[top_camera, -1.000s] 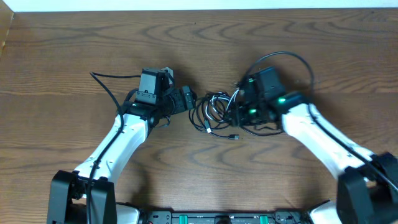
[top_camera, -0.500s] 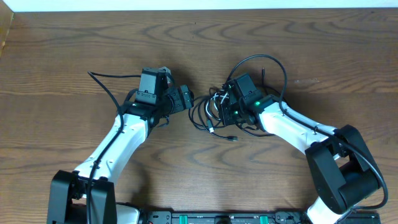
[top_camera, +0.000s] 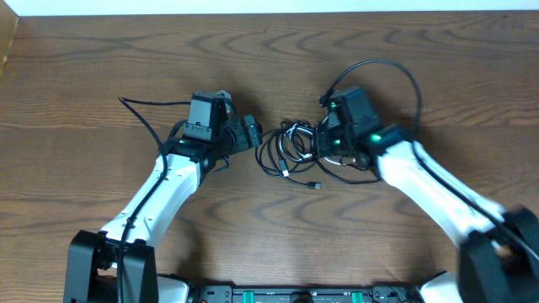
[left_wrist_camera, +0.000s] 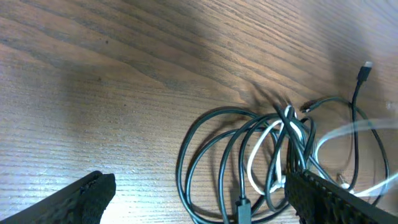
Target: Untangle cables
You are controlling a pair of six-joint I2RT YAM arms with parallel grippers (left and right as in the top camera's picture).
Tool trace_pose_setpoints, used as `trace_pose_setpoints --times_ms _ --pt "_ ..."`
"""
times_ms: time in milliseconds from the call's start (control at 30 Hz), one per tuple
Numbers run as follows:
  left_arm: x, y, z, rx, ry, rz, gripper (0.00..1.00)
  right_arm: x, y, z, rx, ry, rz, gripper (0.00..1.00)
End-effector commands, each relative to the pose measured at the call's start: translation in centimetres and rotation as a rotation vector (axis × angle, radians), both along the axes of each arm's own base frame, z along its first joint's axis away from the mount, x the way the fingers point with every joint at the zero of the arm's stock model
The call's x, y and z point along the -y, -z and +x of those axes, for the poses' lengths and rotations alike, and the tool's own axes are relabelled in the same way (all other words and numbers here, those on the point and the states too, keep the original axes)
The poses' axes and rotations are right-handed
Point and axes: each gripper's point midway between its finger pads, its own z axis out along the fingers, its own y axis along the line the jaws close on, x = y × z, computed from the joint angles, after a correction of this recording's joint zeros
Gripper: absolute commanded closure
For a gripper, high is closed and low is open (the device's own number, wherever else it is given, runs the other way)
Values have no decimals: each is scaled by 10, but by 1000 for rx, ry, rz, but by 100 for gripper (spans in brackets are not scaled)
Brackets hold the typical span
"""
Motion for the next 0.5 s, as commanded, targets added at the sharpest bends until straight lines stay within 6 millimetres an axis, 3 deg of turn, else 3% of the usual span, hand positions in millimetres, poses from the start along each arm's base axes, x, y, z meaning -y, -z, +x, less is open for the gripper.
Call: trace_pose_setpoints --times_ms 0,200,267,367,400,467 --pt "0 -4 2 -10 -43 -33 6 33 -46 5 130 80 -40 99" --pt "15 -8 -4 -46 -19 -130 5 69 -115 -5 288 172 7 99" --pt "16 -9 -4 -45 -16 -133 5 75 -125 -8 311 184 16 98" --pt "16 -9 -3 -41 -17 -133 5 76 -123 -14 292 182 11 85" --pt "16 -10 -3 -37 -17 -135 5 73 -113 -16 253 179 8 76" --pt "17 -11 -2 -41 -33 -147 5 70 -96 -20 193 177 -6 71"
